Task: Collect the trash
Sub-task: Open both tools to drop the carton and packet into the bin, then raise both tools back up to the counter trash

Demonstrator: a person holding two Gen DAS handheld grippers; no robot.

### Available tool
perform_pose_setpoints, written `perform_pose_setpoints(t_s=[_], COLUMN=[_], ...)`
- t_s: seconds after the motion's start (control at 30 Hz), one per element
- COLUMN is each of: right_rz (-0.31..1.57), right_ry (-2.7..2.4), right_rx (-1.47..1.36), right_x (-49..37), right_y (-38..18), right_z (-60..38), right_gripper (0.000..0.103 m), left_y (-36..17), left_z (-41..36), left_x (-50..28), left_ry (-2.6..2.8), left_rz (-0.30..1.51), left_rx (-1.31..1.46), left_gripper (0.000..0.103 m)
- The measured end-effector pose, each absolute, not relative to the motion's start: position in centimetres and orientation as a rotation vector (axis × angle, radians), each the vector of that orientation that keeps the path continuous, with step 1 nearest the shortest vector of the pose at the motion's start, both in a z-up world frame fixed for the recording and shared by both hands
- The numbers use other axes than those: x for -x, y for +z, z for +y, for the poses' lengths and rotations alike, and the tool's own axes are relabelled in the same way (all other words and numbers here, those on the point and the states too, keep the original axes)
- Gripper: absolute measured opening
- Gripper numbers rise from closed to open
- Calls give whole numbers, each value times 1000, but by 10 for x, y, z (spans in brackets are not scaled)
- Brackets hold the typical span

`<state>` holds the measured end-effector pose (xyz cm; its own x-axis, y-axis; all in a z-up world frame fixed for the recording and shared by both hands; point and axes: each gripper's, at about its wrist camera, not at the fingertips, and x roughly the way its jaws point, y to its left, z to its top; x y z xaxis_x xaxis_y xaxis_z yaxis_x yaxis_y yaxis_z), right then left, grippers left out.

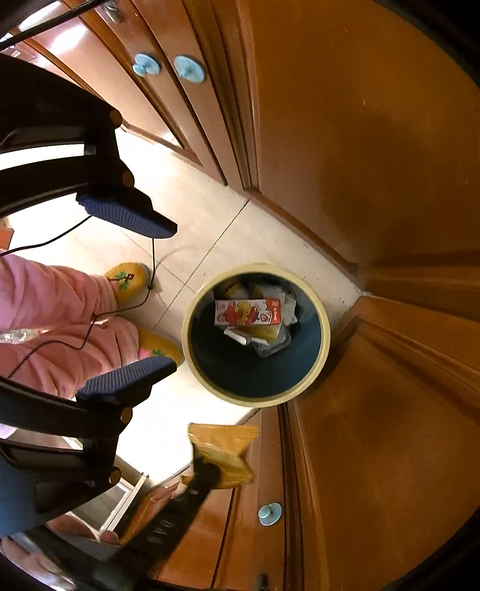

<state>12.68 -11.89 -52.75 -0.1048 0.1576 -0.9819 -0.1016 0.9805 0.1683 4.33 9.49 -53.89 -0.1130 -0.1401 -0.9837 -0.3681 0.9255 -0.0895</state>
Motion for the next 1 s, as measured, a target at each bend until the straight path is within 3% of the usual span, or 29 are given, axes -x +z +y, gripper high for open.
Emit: perform_pose_setpoints(t_s=[0.2, 0.63, 1.0], right_rz=[1631, 1606, 1551], right_ry=[230, 258, 281], right_rx=[14, -77, -194], right_x=[-132, -117, -93], right_y=[-521, -510, -447], right_z=[-99, -108, -132], right_gripper=[36, 37, 37], left_y=[-518, -481, -416], left_z=[105, 105, 87], left_x=[-43, -53, -43], left_ry=[239, 248, 212], left_rz=[1603, 1455, 1381], left_rx=[337, 271, 239], left_gripper=[70, 74, 74])
